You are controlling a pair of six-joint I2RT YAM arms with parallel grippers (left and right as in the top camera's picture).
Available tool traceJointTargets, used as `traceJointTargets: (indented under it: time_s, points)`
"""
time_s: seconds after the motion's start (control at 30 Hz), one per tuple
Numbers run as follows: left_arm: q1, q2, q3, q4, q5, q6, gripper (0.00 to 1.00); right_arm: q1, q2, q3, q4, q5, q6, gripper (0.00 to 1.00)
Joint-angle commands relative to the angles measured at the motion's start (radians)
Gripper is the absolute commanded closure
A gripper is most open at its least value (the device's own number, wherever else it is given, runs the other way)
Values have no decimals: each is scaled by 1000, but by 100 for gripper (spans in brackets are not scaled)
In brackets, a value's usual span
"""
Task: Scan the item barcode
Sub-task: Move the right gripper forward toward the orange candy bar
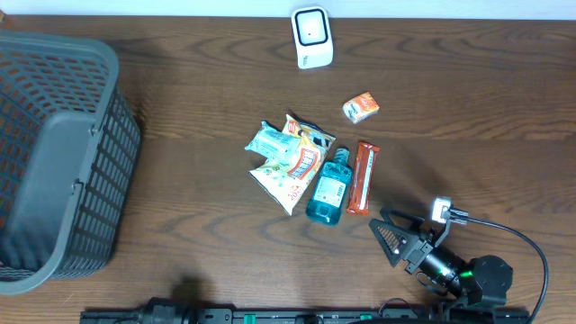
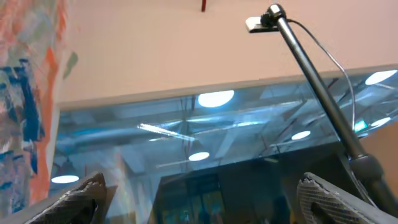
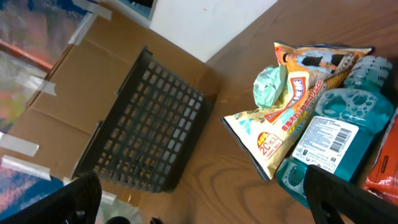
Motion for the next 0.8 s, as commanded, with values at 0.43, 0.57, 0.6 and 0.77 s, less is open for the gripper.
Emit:
traceJointTargets:
  time_s: [0.43, 0.57, 0.6, 0.77]
  points:
    - [0, -1, -320, 237, -420, 2, 2, -8, 288, 381, -616, 484, -431, 1]
    - [0, -1, -455, 369, -457, 2, 2, -8, 453, 542, -698, 629, -449, 1]
    - [0, -1, -488, 402, -457, 2, 2, -7, 503, 572, -699, 633, -448, 1]
    - [0, -1, -655, 581, -465, 2, 2, 79, 702, 666, -709, 715, -448, 3]
